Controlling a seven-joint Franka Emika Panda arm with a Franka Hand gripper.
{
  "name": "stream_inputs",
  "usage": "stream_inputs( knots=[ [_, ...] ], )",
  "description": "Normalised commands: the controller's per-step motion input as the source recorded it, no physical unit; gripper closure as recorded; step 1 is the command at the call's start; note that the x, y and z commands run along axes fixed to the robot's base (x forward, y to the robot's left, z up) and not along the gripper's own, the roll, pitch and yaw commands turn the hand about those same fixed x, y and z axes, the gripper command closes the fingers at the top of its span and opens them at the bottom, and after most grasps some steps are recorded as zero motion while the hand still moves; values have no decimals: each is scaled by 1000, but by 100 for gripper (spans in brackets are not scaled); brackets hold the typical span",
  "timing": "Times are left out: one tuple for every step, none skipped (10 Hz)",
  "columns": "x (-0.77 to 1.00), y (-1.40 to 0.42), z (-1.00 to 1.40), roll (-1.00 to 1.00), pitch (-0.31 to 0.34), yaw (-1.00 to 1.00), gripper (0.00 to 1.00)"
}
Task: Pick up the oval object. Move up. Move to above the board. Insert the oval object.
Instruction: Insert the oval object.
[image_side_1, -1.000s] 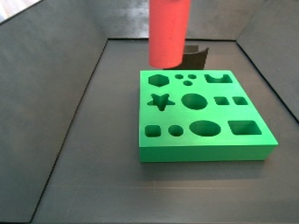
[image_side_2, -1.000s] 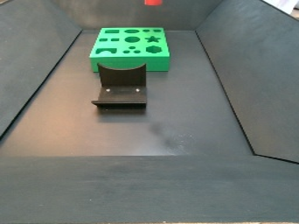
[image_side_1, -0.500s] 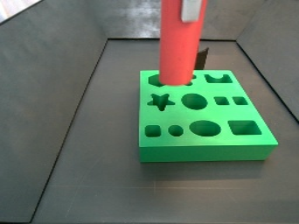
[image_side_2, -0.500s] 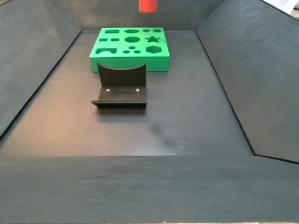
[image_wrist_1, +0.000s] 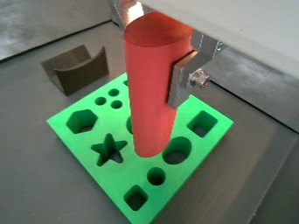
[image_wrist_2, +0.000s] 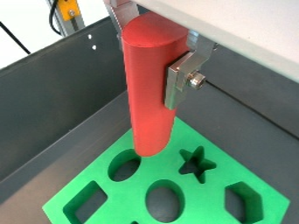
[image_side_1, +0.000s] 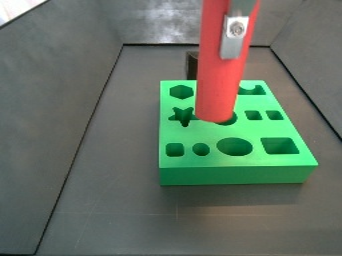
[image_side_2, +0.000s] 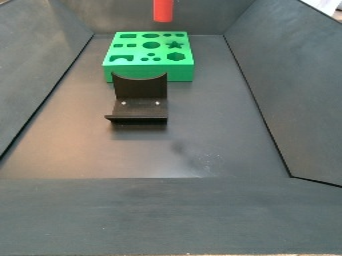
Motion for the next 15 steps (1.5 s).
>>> stream_inputs(
  knots=[
    [663,-197,-126,193,263,-34,100],
    [706,-206,-103,229,309,0,100],
    [674,-203,-109,250,329,0,100],
    [711,-157,-69,239,347,97,100],
    [720,-154,-51,216,334,120,100],
    [837,-223,-63,160,267,69,100],
    [963,-146,-71,91,214,43,100],
    [966,-140,-54,54,179,57,100],
    [886,-74,-63,29,150,120,100],
    [880,-60,-74,20,139,211,100],
    [906,-31,-63,7,146,320,100],
    [917,-23,-69,0,136,389,100],
    [871,-40,-100,0,129,434,100],
    [886,-40,-111,0,134,417,100],
    [934,-31,-54,0,119,349,100]
  ],
)
